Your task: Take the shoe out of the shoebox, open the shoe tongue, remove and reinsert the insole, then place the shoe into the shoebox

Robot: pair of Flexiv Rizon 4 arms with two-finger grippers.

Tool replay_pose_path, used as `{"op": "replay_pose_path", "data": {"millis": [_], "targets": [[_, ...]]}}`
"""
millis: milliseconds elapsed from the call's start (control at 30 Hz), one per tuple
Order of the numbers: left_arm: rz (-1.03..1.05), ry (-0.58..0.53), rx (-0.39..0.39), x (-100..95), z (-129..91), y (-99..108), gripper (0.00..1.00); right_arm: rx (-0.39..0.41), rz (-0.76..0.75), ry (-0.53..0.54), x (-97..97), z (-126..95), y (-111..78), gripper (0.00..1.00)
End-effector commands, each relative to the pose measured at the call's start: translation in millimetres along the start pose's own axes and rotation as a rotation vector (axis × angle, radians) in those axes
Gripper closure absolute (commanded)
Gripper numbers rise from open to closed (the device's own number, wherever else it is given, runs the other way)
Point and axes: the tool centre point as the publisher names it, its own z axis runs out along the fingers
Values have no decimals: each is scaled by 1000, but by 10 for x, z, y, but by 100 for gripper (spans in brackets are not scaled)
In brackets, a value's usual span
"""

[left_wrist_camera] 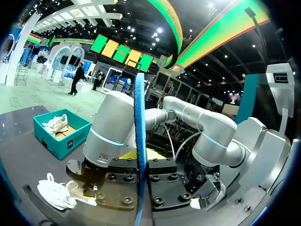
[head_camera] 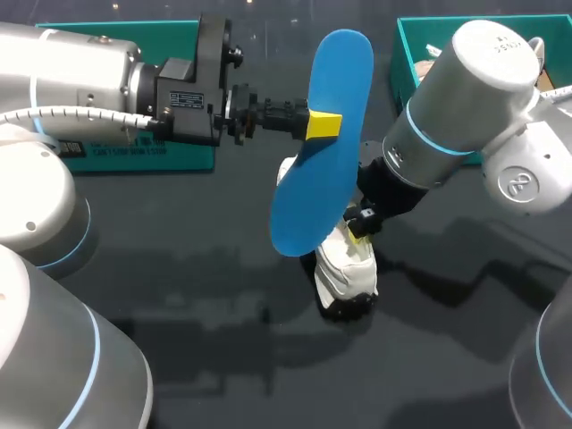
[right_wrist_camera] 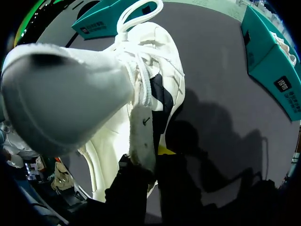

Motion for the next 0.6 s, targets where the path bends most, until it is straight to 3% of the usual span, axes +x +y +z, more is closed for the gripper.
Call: {"op": "replay_pose_path", "data": {"millis": [33, 300, 600], "targets": [[1, 0, 2, 1, 5, 8, 100, 9, 60, -12, 69, 108, 68, 100], [1, 0, 2, 1, 5, 8, 100, -10, 188, -16, 139, 227, 60, 100], [1, 0, 2, 1, 5, 8, 100, -15, 176, 13, 119, 367, 81, 100]]}}
